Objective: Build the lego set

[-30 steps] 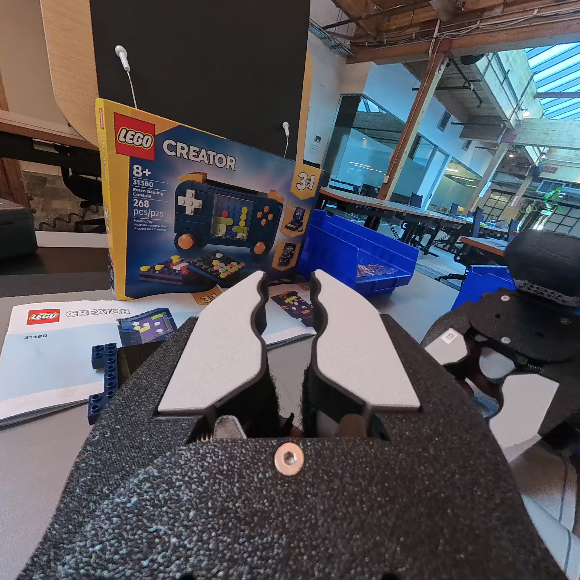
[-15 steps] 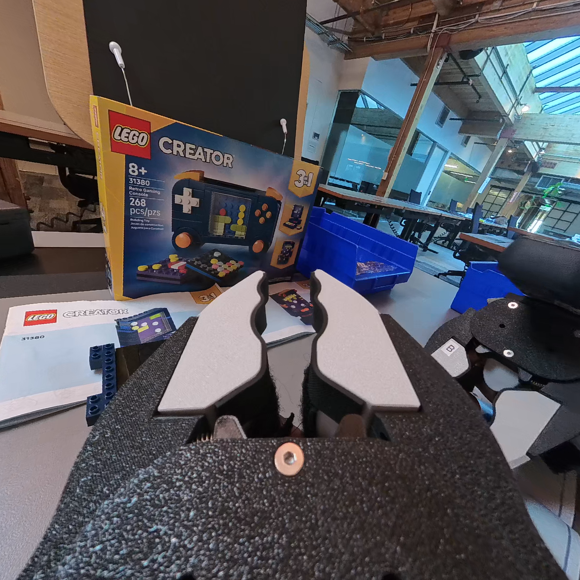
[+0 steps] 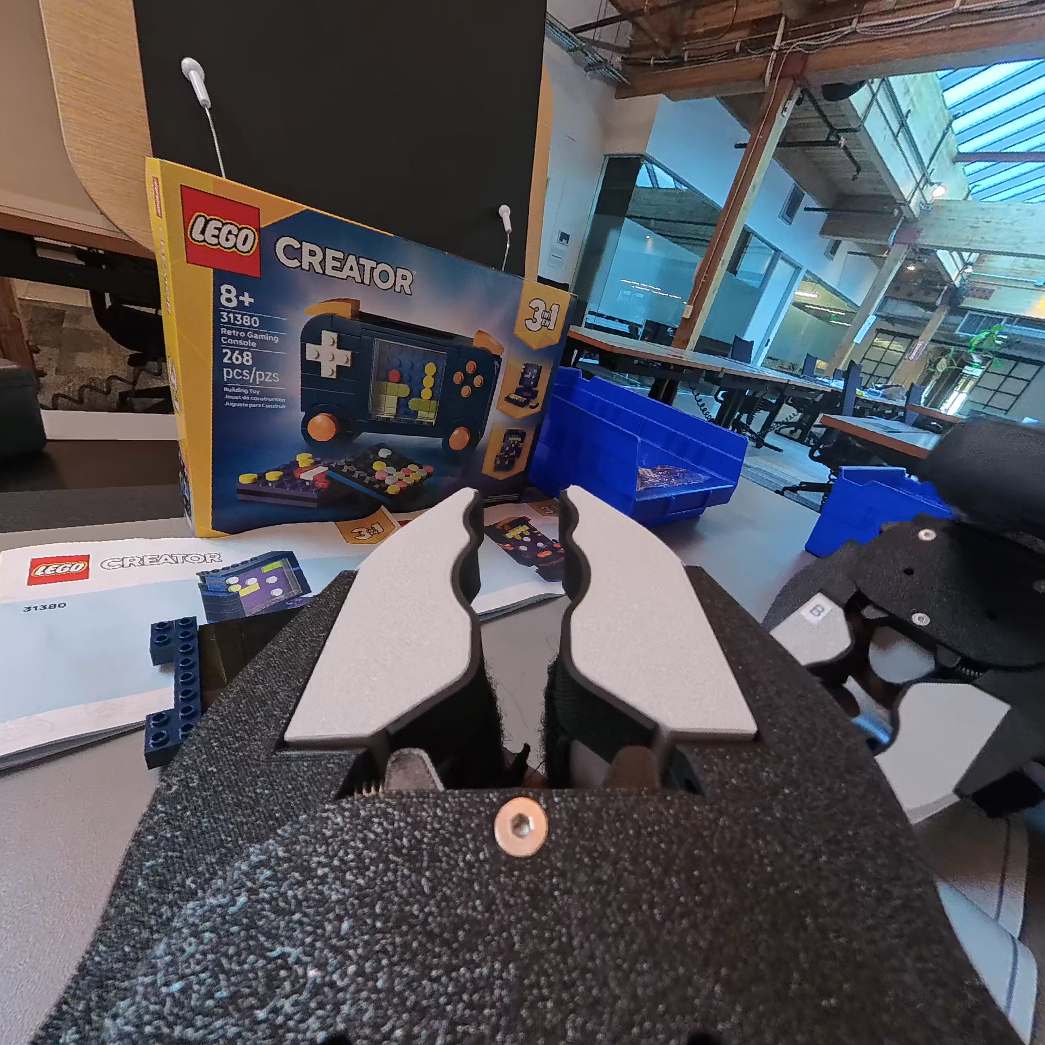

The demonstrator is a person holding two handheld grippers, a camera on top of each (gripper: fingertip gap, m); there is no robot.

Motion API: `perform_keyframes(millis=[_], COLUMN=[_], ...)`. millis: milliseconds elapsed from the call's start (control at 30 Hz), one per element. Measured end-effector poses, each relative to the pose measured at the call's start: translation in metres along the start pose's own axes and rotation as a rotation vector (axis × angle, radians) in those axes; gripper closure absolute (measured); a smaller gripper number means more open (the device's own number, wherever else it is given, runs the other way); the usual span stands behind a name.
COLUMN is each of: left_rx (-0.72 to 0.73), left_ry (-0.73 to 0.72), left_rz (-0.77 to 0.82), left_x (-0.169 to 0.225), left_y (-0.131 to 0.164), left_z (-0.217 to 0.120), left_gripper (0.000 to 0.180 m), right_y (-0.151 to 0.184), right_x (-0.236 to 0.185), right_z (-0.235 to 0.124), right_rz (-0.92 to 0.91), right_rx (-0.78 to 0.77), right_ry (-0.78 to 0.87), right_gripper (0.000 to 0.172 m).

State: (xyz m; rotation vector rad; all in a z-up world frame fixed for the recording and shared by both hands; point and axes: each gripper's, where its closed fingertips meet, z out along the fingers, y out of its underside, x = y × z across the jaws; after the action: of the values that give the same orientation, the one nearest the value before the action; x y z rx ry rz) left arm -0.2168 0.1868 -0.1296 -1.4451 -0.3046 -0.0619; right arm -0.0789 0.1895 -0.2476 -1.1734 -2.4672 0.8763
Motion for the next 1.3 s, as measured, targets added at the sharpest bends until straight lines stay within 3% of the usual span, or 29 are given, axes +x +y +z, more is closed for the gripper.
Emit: perform_keyframes(millis=[167,300,433,567,667,800,933,1033,1167,1300], left_rx=[-0.001,-0.003,-0.004,-0.004,-0.006,-0.006,-0.007,-0.016,-0.015,-0.015], left_ry=[0.0,0.001,0.003,0.004,0.008,0.01,0.012,0.017,0.018,0.021], left_rz=[0.001,0.003,0.003,0.0,-0.003,0.007,0.014,0.019,0.012,0.003], left_x=[0.0,0.0,0.001,0.001,0.002,0.003,0.004,0.005,0.005,0.005], left_y=[0.0,0.0,0.001,0.001,0.001,0.0,0.001,0.002,0.002,0.002], left_z=[0.0,0.0,0.0,0.001,0.001,0.001,0.001,0.002,0.002,0.002], left_gripper=[0.156,0.156,0.156,0.156,0.156,0.156,0.156,0.156,0.156,0.156], right_y=[0.008,0.016,-0.016,-0.024,-0.028,-0.028,-0.023,-0.014,-0.016,-0.007], right_x=[0.002,-0.015,-0.053,-0.042,-0.029,-0.018,-0.018,-0.011,-0.009,0.003], right_z=[-0.017,-0.01,-0.009,-0.018,-0.024,-0.018,0.004,0.02,0.022,0.014], right_rz=[0.071,0.106,0.066,-0.008,-0.22,-0.664,-0.848,-0.967,-0.911,-0.555], right_rx=[-0.005,-0.073,0.08,0.172,0.181,0.009,-0.216,-0.334,-0.318,-0.39], right_ry=[-0.034,-0.134,-0.356,-0.305,-0.254,-0.264,-0.387,-0.382,-0.334,-0.207], right_gripper=[0.132,0.137,0.138,0.132,0.122,0.118,0.119,0.116,0.126,0.132])
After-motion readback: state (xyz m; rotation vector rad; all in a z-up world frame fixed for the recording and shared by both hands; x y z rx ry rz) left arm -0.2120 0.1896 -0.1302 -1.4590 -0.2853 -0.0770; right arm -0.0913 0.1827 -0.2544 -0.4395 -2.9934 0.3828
